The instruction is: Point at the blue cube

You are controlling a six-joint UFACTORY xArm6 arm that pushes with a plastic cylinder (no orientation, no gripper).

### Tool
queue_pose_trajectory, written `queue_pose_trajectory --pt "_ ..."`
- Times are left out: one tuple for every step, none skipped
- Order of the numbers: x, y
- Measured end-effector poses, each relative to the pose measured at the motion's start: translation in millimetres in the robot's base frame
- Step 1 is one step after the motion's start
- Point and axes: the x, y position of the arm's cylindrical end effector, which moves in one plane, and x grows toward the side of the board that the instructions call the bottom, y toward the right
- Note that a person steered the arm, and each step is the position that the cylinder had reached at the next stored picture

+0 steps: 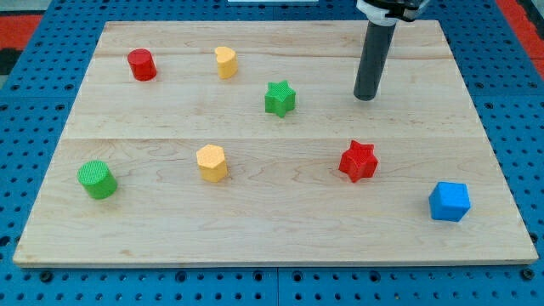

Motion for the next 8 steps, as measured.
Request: queue_pose_trajectory --pt "0.0 0.0" --pt "0.5 1.3" --pt "15.2 18.6" --pt "46.5 20.6" --pt "81.9 38.2" --pt "96.6 40.6" --pt "128.3 39.9" --pt "131.9 39.9"
